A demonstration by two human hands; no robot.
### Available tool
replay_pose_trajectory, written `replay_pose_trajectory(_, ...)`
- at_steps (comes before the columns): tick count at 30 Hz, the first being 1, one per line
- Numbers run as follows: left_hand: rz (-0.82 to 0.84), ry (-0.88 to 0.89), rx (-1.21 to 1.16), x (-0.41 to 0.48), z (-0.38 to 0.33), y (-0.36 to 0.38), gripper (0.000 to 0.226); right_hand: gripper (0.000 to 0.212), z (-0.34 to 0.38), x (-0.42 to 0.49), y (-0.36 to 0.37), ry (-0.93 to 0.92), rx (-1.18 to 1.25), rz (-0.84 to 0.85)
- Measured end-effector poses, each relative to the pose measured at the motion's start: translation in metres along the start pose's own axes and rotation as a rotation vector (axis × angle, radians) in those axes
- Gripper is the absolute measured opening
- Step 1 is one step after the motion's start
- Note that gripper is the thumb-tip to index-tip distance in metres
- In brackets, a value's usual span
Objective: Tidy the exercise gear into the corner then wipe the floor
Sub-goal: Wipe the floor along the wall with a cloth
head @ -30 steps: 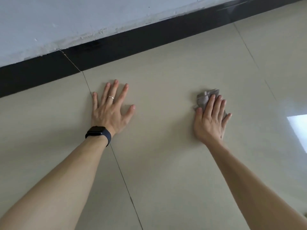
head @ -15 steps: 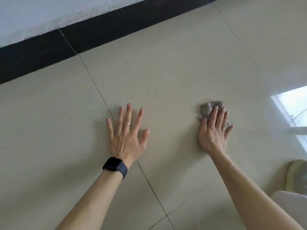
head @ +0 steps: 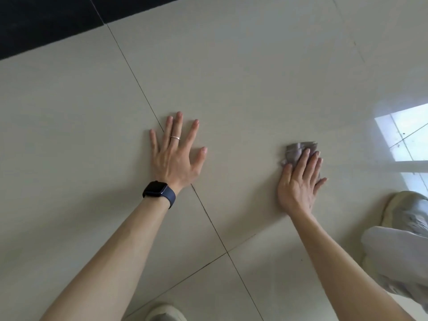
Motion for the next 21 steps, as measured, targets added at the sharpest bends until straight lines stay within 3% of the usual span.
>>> replay_pose_trajectory(2,0.001,0.007,-0.032,0.001,0.000,-0.001,0.066,0.067,0.018,-0.048,0.014,-0.085,0.003,-0.023)
replay_pose_trajectory(3,0.003,0.017,-0.065,0.002,-0.002,-0.002,0.064,0.066,0.028,-0.080,0.018,-0.232,0.004,-0.013)
replay_pose_trajectory(7,-0.069,-0.016,-0.098,-0.009,0.007,-0.021,0.058,0.058,0.042,-0.188,0.017,-1.170,0.033,0.214)
replay_pose_trajectory(9,-0.077,-0.107,-0.007,-0.031,0.033,-0.032,0.060,0.056,0.047,-0.161,0.012,-1.458,0.065,0.260)
replay_pose_trajectory(10,-0.062,-0.153,0.040,-0.045,0.050,-0.036,0.061,0.056,0.052,-0.136,0.014,-1.450,0.048,0.208)
replay_pose_trajectory(11,-0.040,-0.196,0.072,-0.058,0.065,-0.040,0.062,0.056,0.059,-0.105,0.015,-1.314,0.031,0.140)
replay_pose_trajectory(14,0.026,-0.265,0.109,-0.086,0.089,-0.044,0.063,0.059,0.083,-0.026,0.015,-0.516,0.050,0.058)
replay_pose_trajectory(15,0.034,-0.269,0.114,-0.090,0.090,-0.043,0.063,0.061,0.092,-0.023,0.019,-0.319,0.082,0.066)
replay_pose_trajectory(16,0.040,-0.272,0.121,-0.091,0.088,-0.041,0.063,0.062,0.102,-0.034,0.023,-0.238,0.097,0.061)
replay_pose_trajectory(18,0.052,-0.274,0.122,-0.091,0.088,-0.042,0.063,0.063,0.118,-0.087,0.029,-0.431,0.071,0.044)
replay_pose_trajectory(21,0.049,-0.262,0.088,-0.095,0.091,-0.048,0.061,0.061,0.109,-0.183,0.028,-1.192,0.043,0.219)
Point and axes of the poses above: each hand's wrist, its own x-axis towards the middle knuckle, its own y-axis out of the palm, z = x × y, the point moved 2 cm from there along x, towards the middle knuckle, and after that the axes turned 12 degrees about -z, right-handed, at the moved point
